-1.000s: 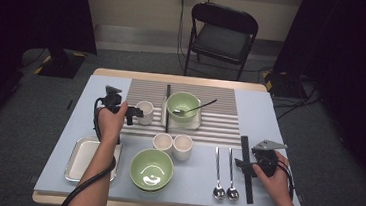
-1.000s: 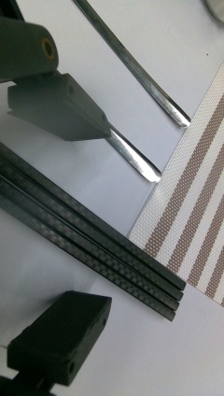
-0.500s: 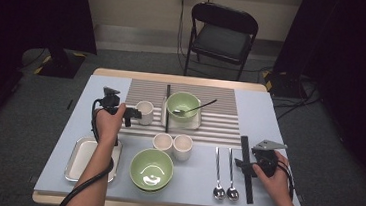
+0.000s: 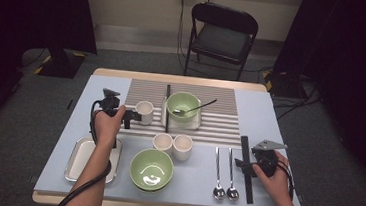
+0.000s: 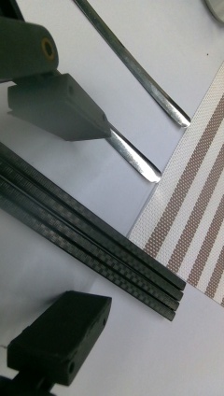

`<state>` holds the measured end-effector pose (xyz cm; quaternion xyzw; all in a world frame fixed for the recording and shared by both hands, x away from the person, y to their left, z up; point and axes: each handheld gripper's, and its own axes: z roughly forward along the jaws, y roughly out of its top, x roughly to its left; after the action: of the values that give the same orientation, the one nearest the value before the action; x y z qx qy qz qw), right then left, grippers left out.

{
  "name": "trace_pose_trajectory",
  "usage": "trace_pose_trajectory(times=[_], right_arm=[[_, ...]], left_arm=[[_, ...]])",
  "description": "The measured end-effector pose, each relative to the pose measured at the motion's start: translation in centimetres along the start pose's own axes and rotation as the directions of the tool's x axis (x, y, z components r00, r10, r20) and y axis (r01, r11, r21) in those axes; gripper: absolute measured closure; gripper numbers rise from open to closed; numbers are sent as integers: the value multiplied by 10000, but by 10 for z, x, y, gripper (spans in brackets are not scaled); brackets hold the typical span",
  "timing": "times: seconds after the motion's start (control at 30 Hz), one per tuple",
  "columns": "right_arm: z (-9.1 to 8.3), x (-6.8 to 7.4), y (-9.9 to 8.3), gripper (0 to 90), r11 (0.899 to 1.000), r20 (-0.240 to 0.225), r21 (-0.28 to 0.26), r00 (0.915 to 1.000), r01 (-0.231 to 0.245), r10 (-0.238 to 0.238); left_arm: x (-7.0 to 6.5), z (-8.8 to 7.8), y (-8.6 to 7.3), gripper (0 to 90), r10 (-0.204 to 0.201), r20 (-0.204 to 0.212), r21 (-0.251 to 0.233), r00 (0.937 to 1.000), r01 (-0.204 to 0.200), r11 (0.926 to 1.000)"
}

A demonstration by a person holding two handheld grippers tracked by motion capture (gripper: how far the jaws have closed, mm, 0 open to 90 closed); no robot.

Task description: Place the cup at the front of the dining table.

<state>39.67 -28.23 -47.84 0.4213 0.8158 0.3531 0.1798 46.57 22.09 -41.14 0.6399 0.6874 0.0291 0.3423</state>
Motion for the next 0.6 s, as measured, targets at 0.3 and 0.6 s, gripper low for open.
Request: trace_pose_trajectory(times=[0.3,0.6], right_arm=[[0,0,0,152,10000,0,-4,10000,16,-16],[0,0,0,152,10000,17,-3,10000,18,-18]], left_arm=[[-1,-3,-3,186,70,168,-9,9998,-70,10000],[-4,-4,-8,186,178,344,-5,9993,-178,9998]])
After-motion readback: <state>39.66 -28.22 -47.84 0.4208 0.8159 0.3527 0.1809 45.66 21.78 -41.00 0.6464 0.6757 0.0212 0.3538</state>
